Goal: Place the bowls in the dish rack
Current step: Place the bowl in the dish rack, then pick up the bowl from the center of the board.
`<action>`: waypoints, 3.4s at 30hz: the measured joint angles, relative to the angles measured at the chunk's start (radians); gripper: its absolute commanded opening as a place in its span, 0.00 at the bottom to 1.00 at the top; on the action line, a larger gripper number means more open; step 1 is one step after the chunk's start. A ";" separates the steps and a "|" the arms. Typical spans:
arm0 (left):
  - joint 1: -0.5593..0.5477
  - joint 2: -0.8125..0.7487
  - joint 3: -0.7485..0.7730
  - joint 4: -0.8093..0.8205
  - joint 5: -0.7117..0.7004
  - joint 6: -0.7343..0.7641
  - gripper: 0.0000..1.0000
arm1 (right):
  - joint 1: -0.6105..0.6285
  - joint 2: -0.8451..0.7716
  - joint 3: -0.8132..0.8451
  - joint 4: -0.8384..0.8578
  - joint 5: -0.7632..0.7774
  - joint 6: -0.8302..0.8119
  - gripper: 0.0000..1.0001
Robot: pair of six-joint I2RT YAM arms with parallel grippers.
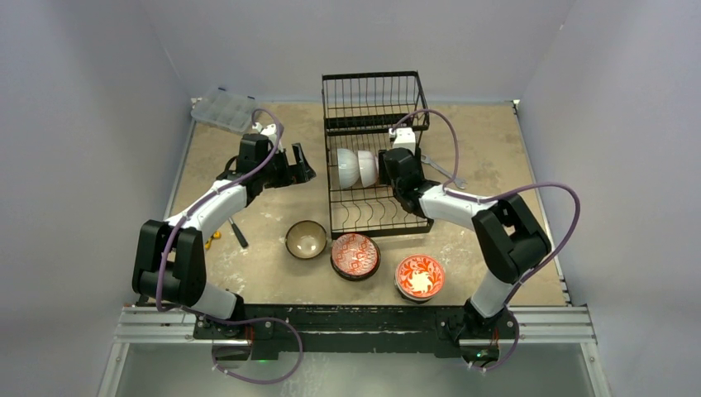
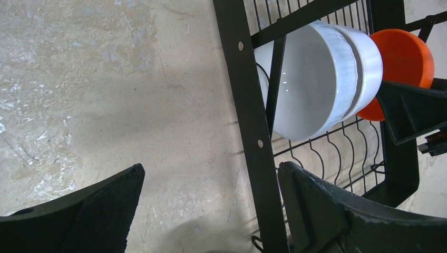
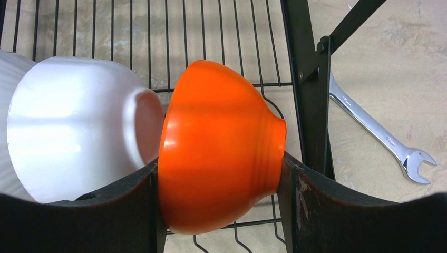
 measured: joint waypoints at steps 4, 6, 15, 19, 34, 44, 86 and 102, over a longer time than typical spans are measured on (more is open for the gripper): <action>0.001 0.000 0.000 0.000 0.001 -0.001 0.96 | 0.009 0.015 0.014 -0.003 0.024 0.000 0.00; 0.001 0.000 0.000 0.000 0.002 -0.004 0.95 | 0.009 0.027 0.026 -0.003 0.033 0.000 0.00; 0.007 0.000 0.000 0.001 0.010 -0.007 0.95 | 0.009 0.084 0.074 -0.002 0.055 0.000 0.00; 0.007 0.000 0.000 0.001 0.018 -0.007 0.95 | 0.009 0.086 0.074 -0.010 0.056 0.000 0.12; 0.010 0.000 0.000 0.008 0.027 -0.007 0.95 | 0.014 0.086 0.091 -0.076 0.079 0.012 0.88; 0.012 0.000 0.000 0.022 0.030 -0.007 0.95 | 0.014 0.029 0.092 -0.132 0.075 0.021 0.96; 0.013 -0.252 -0.200 -0.493 -0.026 -0.138 0.88 | -0.175 -0.489 -0.224 -0.222 -0.717 0.290 0.99; 0.013 -0.204 -0.307 -0.426 0.115 -0.190 0.62 | -0.177 -0.529 -0.226 -0.198 -0.801 0.341 0.99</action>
